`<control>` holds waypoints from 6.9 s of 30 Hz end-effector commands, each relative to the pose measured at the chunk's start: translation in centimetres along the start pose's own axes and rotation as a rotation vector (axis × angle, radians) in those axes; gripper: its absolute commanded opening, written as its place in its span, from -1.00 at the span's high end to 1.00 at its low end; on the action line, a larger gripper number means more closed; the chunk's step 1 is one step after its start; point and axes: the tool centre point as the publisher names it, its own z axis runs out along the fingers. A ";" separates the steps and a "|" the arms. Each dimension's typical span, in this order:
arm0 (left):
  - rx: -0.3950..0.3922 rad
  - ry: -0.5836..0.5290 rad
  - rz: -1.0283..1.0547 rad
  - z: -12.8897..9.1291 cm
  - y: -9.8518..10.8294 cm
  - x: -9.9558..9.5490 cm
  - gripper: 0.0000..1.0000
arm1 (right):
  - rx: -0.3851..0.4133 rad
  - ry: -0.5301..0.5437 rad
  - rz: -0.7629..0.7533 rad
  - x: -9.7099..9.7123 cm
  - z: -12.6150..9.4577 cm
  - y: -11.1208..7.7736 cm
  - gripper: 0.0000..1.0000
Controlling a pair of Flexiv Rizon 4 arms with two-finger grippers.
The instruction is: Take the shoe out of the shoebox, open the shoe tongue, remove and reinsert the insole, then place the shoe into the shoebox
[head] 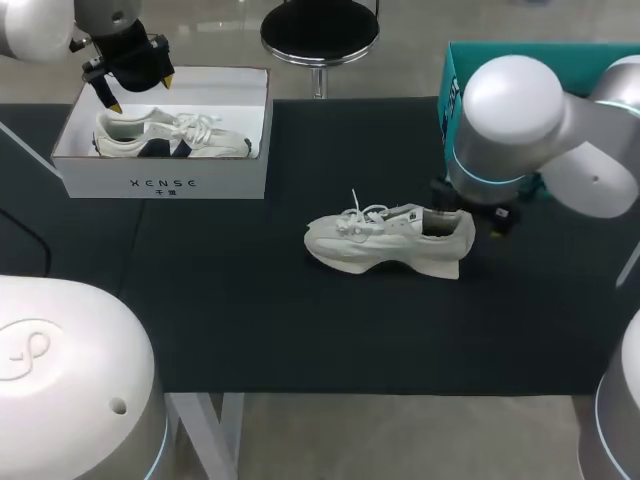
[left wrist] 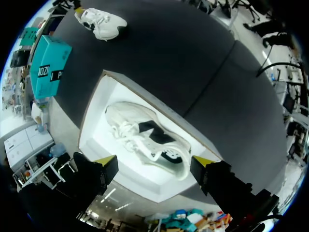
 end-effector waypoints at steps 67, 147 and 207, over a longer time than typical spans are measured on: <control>0.532 0.901 -1.059 -6.0 -18.1 -9.5 -1.00 | -0.041 0.186 0.186 -12.0 -9.3 3.3 -1.00; 0.409 0.879 -1.418 -5.2 -25.2 -13.0 -1.00 | -0.184 1.261 -0.824 -17.5 -7.4 4.9 -1.00; 0.409 0.879 -1.418 -5.2 -25.2 -13.0 -1.00 | -0.581 1.225 -1.401 -6.9 2.2 2.1 -1.00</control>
